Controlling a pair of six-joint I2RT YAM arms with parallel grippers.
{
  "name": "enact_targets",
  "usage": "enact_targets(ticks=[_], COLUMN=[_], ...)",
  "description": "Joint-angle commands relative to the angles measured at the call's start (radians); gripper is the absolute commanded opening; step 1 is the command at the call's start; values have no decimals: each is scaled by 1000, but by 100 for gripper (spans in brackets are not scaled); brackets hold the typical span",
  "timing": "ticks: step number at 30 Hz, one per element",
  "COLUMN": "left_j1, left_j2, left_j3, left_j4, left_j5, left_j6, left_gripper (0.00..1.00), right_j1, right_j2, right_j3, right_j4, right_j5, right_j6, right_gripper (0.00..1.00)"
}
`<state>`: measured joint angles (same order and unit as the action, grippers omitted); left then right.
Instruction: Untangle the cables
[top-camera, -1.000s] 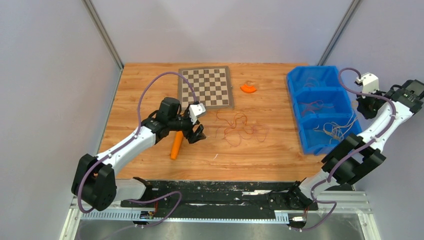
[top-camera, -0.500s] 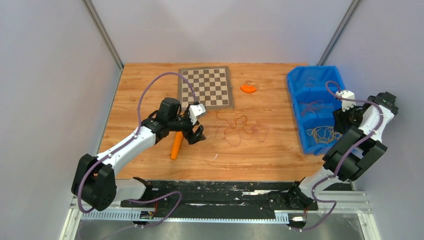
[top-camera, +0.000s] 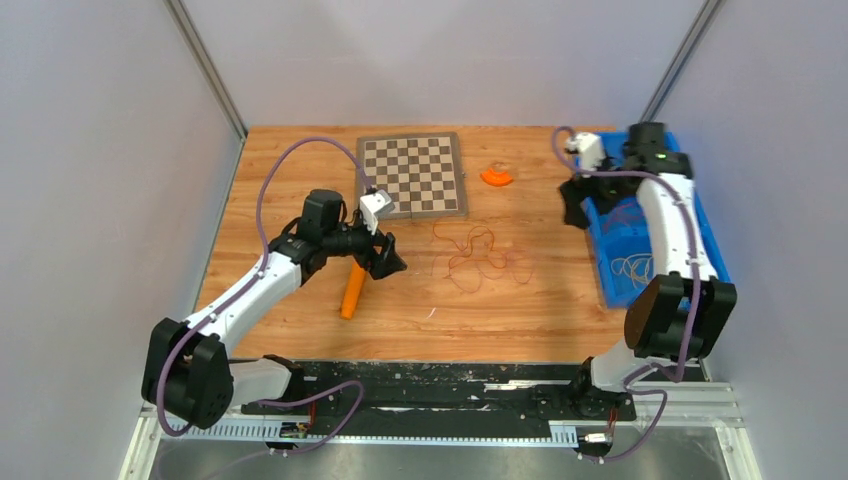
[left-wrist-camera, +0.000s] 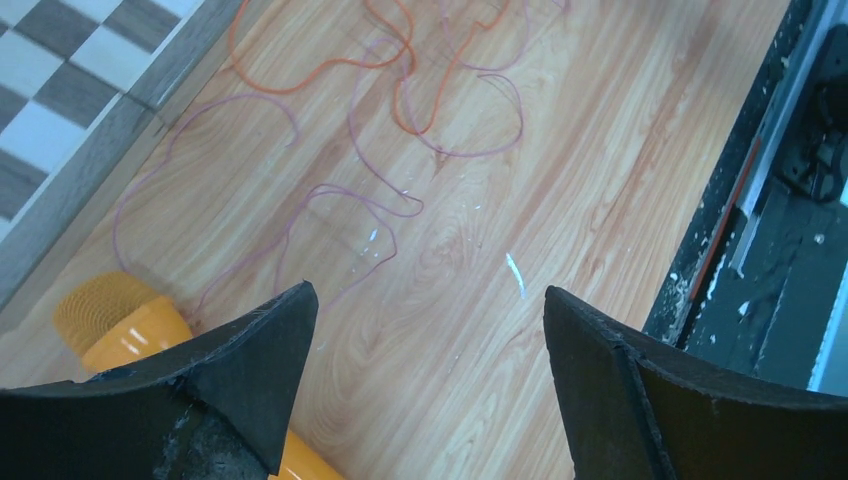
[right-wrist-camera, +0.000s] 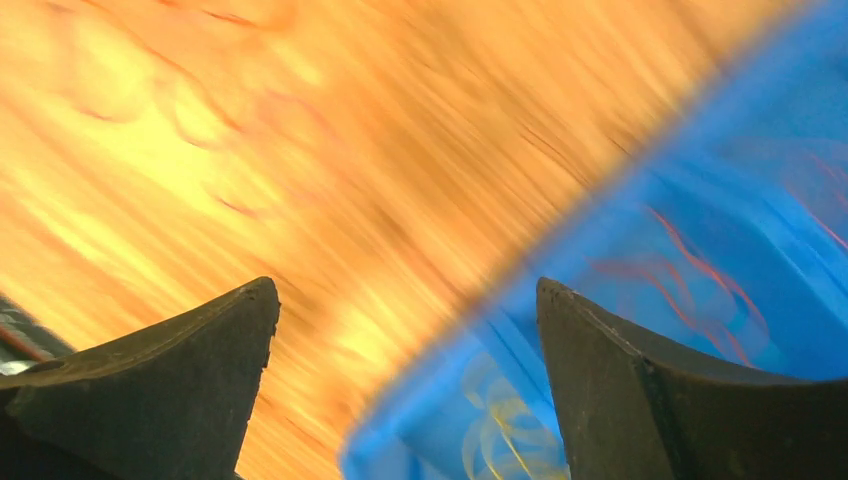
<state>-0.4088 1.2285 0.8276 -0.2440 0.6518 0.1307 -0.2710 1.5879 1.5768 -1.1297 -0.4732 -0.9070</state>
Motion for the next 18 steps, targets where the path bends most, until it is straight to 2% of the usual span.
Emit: enact_targets(ticks=[1,4,7,11,18], left_j1=[51,74,102,111,115], left_j2=[5,3,2,-14,-14], left_j3=[30,37,39,38,31], left_j4=[13,-12,-36,-51,-54], left_j5=[31,18,22,22,23], left_j6=[-120,-137,-169,-164,-141], left_gripper=[91,91,91,91,91], right_j1=[277,451,537,544,544], right_j2=[18,102,215,277,260], right_j3=[-130,-182,-181,-204,-318], right_j4=[145,255,278,278,297], right_j5=[-24,33,100,153,210], right_j6=[278,335,349,294,223], right_gripper=[100,100,99,100,100])
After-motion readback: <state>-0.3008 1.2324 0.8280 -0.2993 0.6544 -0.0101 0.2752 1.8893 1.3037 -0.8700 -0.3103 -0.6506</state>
